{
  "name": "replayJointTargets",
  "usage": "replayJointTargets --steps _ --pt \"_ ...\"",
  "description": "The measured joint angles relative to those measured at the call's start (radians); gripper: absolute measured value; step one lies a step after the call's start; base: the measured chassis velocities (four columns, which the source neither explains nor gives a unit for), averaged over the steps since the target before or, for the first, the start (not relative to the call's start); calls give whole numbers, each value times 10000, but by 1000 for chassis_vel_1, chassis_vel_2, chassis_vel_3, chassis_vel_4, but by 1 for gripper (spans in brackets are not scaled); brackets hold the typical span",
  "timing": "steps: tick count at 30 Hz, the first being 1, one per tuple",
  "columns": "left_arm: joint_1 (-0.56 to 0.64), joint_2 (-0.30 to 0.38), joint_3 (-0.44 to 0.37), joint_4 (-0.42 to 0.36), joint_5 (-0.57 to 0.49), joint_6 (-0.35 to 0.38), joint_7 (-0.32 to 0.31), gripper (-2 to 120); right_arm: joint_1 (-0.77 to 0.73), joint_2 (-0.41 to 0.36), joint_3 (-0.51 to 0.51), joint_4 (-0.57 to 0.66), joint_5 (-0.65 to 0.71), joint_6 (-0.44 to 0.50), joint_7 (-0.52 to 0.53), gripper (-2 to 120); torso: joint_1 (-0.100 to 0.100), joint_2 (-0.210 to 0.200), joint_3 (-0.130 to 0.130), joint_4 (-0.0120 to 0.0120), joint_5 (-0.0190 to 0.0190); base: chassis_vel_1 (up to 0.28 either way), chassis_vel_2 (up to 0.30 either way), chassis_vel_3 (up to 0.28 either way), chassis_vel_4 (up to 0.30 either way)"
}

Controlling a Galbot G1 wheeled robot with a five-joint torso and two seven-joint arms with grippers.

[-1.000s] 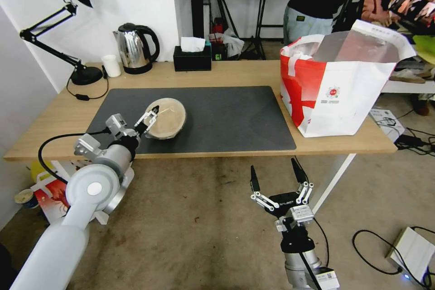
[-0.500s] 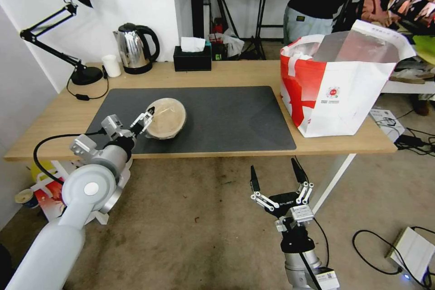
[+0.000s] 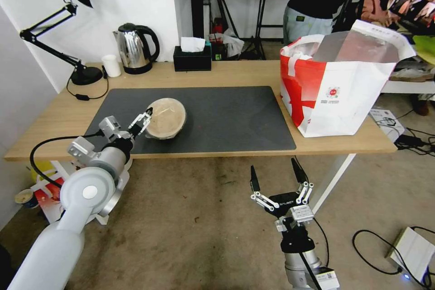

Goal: Pick up the trash from the table and place it into the takeout bag.

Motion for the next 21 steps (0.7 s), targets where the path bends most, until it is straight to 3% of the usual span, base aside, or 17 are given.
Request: replayJointTargets --steps 11,21 --pt "228 -15 -112 -97 85 -152 -71 100 0 0 0 0 0 0 0 100 0 0 0 0 0 0 0 0 0" --pt "125 -64 6 333 167 -156 -87 100 0 0 0 0 0 0 0 100 1 0 0 0 -1 0 0 0 0"
